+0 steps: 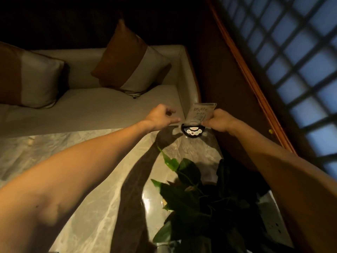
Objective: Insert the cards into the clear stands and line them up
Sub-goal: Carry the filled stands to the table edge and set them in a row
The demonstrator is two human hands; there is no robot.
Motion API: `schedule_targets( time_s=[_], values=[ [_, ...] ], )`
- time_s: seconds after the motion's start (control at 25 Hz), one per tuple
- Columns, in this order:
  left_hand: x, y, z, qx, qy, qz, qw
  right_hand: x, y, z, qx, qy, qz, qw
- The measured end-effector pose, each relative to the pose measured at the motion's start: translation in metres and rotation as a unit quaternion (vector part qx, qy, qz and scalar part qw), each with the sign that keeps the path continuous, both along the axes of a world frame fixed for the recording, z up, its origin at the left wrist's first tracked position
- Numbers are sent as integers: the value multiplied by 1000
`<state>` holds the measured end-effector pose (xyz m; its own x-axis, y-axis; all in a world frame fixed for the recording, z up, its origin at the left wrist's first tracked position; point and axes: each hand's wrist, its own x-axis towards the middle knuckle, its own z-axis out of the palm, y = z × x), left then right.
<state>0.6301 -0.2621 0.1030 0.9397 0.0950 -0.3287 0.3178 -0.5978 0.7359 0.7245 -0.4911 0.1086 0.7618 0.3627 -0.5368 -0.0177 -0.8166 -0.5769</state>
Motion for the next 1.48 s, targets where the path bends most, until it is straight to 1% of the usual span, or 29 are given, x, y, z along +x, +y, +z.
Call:
schedule_targets(
  time_s=[0.12,0.24,0.32,0.44,0.64,0.76,0.92,1.04,1.12,1.2,1.36,1.48],
  values=[
    [-43,26,40,25,-7,-11,1000,-32,28,38,8,-30,51,998],
    [-94,55,75,28,-33,20,999,-75,62,71,0,-97,104,990],
    [-135,76,92,27,-54,47,997,-108,87,86,13,-125,115,985],
    [-191,101,106,24,-78,79,993,-158,119,97,42,-143,114,982],
    [-295,151,113,33,-106,124,986,-256,183,99,75,-169,145,972],
    [-349,177,105,24,-111,166,980,-306,216,89,90,-183,160,966],
    [-411,211,74,14,-105,228,968,-362,256,61,106,-138,170,970],
    [-436,233,47,14,-107,284,953,-387,285,37,98,-121,175,972],
    [-444,247,33,30,-119,329,936,-395,300,22,98,-115,178,972],
    [-448,260,20,35,-107,356,928,-399,314,11,102,-109,177,973],
    [-446,283,-12,-1,-55,371,927,-403,341,-9,107,-97,164,976],
    [-436,298,-32,-18,-48,368,928,-403,359,-20,117,-91,153,977]
  ],
)
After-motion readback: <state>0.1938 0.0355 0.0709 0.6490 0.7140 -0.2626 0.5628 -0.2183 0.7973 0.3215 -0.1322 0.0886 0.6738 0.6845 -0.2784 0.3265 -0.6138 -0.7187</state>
